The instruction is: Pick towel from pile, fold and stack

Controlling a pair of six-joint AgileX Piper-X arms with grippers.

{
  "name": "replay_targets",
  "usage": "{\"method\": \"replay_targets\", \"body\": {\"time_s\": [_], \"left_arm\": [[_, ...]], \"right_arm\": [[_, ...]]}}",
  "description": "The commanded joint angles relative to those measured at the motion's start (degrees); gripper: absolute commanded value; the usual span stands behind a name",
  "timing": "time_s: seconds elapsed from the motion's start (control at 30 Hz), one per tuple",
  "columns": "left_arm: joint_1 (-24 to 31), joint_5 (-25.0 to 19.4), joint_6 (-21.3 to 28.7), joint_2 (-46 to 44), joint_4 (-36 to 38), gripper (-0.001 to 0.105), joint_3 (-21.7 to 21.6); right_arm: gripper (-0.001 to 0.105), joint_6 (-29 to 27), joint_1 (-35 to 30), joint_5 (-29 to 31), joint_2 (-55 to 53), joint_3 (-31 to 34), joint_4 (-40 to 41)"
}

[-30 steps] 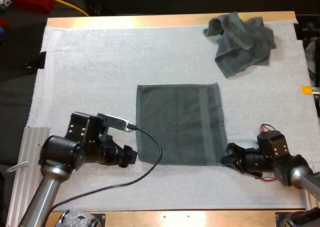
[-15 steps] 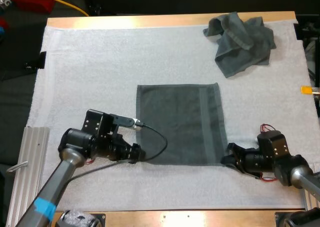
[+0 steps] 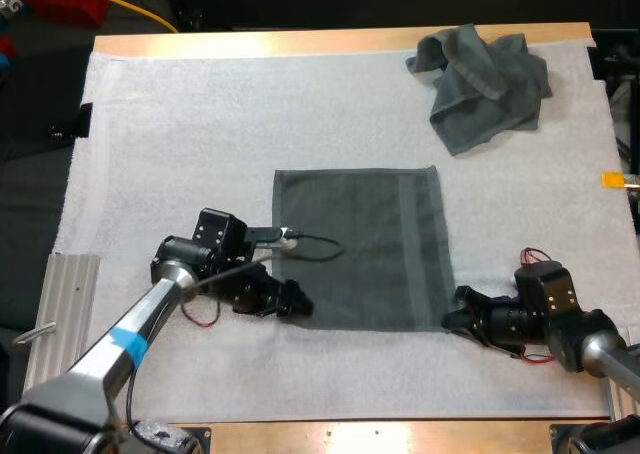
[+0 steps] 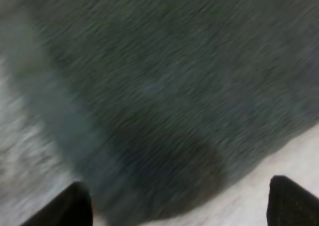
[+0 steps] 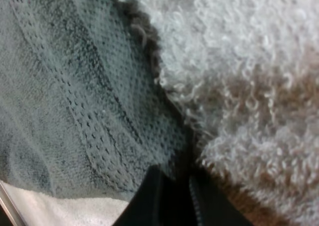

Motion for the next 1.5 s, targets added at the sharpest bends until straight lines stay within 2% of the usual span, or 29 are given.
{"method": "replay_targets", "body": {"time_s": [0.0, 0.13, 0.3, 0.37, 0.7, 0.77, 0.83, 1.07, 1.27, 1.33, 1.47], "left_arm": [[0.1, 2.2, -0.6, 0.9, -0.9, 0.069, 0.0], [0.1, 2.7, -0.6, 3.6, -1.3, 0.069, 0.0], [0.1, 6.4, -0.4, 4.7, -1.3, 0.069, 0.0], [0.1, 6.5, -0.4, 4.7, -1.4, 0.065, 0.0], [0.1, 6.1, -0.4, 4.7, 0.4, 0.026, 0.0], [0.1, 5.6, -0.4, 4.7, 0.8, 0.017, 0.0], [0.1, 4.4, -0.4, 4.7, 1.1, 0.001, 0.0], [0.1, 0.4, 2.4, 4.5, 3.8, 0.000, 0.0], [0.1, -3.2, 5.8, 0.5, 6.9, 0.000, 0.0], [-0.6, -6.3, 6.4, -1.8, 7.9, 0.000, 0.0], [-4.3, -9.8, 6.7, -5.8, 8.7, 0.000, 0.0]], "right_arm": [[0.001, -0.2, 0.0, 0.2, 0.2, 0.2, 1.5], [0.001, -0.2, 0.0, 0.2, 0.2, 0.2, 1.5], [0.001, -0.2, 0.0, 0.2, 0.2, 0.2, 1.5], [0.001, -0.2, 0.0, 0.2, 0.2, 0.2, 1.5], [0.001, -0.2, 0.0, 0.2, 0.2, 0.2, 1.5], [0.001, -0.2, 0.0, 0.1, 0.2, 0.2, 1.5], [0.001, -0.2, 0.0, -0.1, 0.2, 0.2, 1.5], [0.001, -0.3, 0.0, -0.9, -1.1, 0.2, 1.5], [0.001, -0.1, 0.0, -0.9, -7.4, 0.1, 2.1], [0.001, -0.1, 0.0, -0.5, -10.1, -0.5, 4.9], [0.001, -0.4, 1.8, 2.5, -14.3, -2.2, 10.3]]}}
